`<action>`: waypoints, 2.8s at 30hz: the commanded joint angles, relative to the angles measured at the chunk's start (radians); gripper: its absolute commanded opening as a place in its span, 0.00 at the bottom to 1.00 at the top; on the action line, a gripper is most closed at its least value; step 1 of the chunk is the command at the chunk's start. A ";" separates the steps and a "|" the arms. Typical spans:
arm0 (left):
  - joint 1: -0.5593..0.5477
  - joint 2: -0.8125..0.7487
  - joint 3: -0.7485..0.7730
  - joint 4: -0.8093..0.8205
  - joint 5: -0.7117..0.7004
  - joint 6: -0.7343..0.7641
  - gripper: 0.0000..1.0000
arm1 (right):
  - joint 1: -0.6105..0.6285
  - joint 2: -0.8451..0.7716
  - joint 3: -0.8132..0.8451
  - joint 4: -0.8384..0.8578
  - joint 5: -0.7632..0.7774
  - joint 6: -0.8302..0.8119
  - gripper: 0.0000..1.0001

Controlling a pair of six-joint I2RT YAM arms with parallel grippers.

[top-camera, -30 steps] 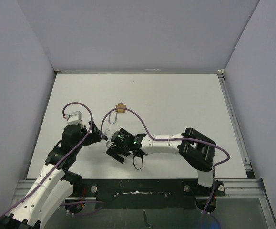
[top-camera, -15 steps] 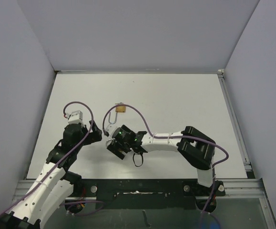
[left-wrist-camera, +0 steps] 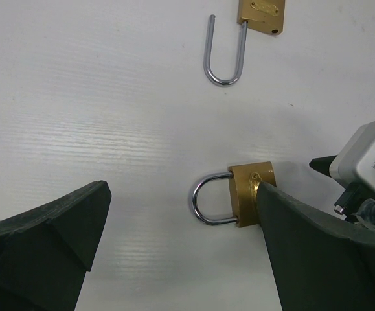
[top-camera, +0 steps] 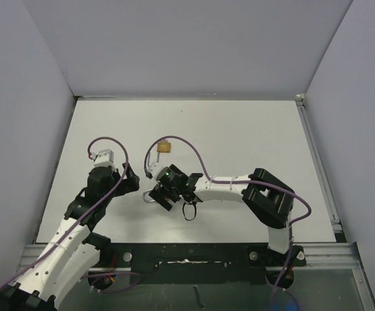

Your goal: Unlock with the key

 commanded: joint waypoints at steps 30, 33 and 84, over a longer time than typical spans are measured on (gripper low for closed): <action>-0.214 0.436 0.207 0.332 0.196 0.045 0.95 | -0.422 -0.457 -0.326 -0.163 -0.203 0.160 0.60; -0.220 0.437 0.203 0.334 0.193 0.042 0.95 | -0.440 -0.447 -0.346 -0.133 -0.254 0.156 0.56; -0.222 0.440 0.173 0.333 0.164 0.040 0.96 | -0.343 -0.288 -0.344 -0.109 -0.128 0.108 0.23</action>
